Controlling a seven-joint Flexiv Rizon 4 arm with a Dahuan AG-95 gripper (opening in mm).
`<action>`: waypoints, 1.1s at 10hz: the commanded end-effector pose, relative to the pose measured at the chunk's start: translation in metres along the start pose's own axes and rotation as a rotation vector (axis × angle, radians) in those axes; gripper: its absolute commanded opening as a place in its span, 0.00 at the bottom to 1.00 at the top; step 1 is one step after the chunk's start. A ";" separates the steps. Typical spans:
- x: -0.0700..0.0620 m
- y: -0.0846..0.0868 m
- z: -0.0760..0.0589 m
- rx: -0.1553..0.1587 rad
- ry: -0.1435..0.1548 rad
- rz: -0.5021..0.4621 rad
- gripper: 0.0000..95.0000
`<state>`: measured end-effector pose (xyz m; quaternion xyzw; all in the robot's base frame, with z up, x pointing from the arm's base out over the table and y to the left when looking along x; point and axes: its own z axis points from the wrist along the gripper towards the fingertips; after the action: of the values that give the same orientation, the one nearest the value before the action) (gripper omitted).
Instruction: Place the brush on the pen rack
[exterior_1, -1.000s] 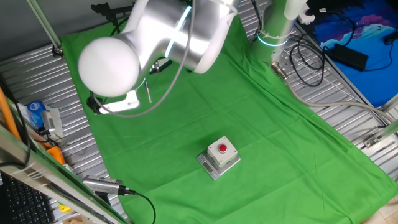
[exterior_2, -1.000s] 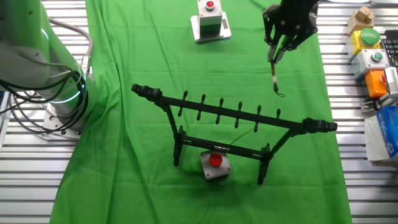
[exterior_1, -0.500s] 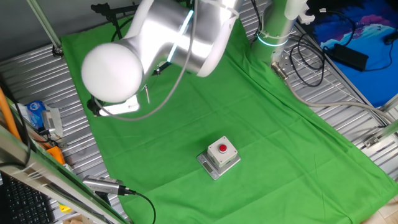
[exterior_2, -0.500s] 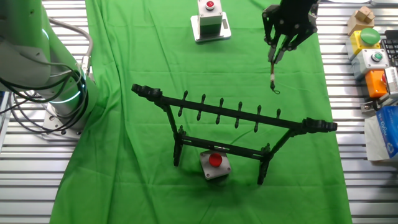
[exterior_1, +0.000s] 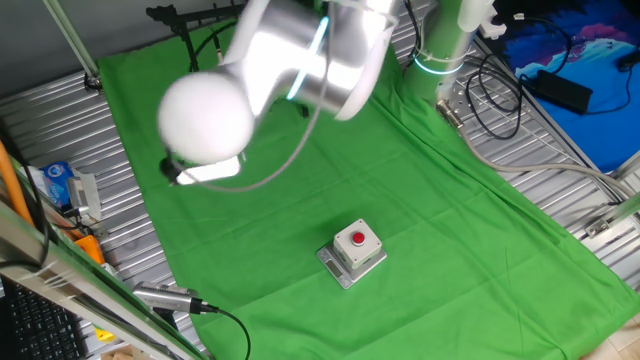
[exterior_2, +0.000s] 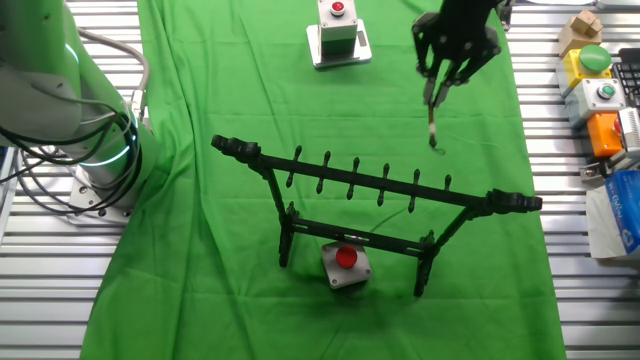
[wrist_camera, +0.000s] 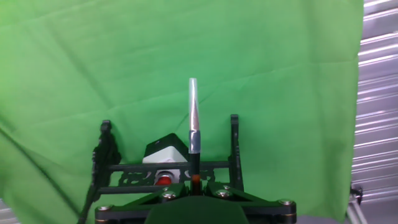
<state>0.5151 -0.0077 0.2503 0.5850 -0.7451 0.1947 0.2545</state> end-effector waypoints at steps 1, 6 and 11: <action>0.000 -0.004 0.001 -0.014 0.007 -0.014 0.00; 0.003 -0.004 0.003 0.005 0.001 -0.021 0.00; 0.007 -0.004 0.007 0.012 -0.005 -0.028 0.00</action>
<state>0.5176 -0.0191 0.2494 0.5975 -0.7357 0.1932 0.2538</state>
